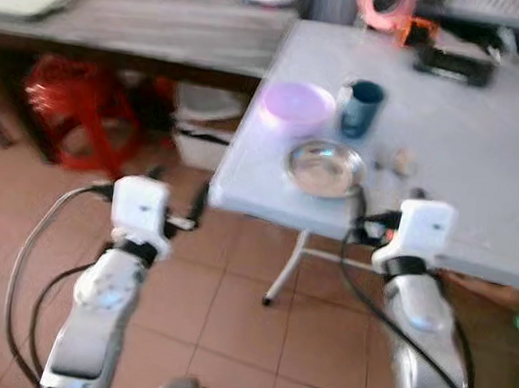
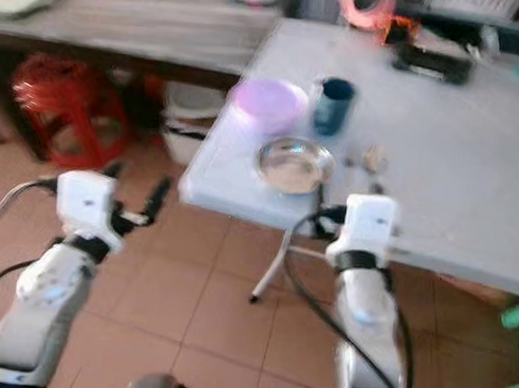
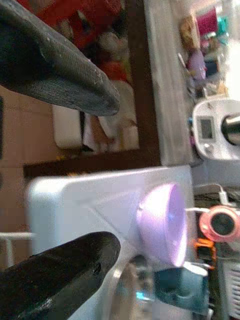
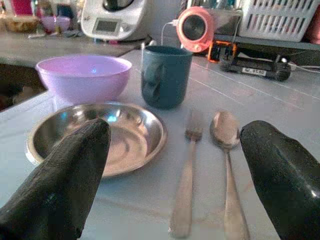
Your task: Setting the table
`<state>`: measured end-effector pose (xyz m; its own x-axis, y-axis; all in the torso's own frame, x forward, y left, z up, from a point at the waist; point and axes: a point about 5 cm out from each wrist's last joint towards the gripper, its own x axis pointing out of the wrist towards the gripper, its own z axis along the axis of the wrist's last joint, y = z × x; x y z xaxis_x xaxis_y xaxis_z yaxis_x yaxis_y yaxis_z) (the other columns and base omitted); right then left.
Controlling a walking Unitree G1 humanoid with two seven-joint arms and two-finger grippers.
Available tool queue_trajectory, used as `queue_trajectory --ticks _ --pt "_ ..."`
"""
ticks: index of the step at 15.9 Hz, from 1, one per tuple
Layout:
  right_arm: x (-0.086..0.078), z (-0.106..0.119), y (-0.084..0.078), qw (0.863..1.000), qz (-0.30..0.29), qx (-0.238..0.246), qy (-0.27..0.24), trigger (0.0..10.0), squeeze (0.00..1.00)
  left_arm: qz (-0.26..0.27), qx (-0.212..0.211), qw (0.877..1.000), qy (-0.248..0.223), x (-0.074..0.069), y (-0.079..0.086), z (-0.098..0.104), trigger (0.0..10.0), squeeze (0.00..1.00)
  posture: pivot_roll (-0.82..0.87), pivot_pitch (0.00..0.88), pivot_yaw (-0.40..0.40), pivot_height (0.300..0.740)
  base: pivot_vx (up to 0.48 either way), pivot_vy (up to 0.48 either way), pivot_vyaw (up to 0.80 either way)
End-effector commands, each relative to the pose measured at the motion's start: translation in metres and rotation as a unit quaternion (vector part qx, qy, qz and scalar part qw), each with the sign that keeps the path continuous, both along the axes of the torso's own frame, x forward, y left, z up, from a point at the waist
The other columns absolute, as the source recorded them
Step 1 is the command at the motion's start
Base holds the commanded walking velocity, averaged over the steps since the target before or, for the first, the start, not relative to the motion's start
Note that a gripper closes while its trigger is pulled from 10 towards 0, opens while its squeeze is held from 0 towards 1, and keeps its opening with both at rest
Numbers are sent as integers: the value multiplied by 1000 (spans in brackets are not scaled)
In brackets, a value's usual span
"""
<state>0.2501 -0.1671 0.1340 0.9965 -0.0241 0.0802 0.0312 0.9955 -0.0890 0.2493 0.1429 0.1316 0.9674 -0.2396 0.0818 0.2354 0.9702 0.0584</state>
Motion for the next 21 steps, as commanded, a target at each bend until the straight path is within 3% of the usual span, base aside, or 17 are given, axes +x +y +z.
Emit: queue_trajectory --ticks 1,8,16,21 --pt "-5 2 -9 1000 -13 -12 -3 10000 0 -9 -6 1000 -3 -1 -8 1 10000 0 21 21 25 740 315 0 0" --pt "-9 7 4 998 38 -37 -23 10000 0 7 4 1000 -11 1 -1 1 10000 0 20 0 24 740 130 0 0" --pt "-8 4 0 999 14 -25 -14 10000 0 3 -13 1000 -9 2 -4 2 10000 0 22 0 23 740 284 0 246" --pt "-9 -6 -2 1000 -14 6 14 10000 0 -33 19 999 -9 -4 -1 -1 10000 0 32 2 26 740 0 0 0"
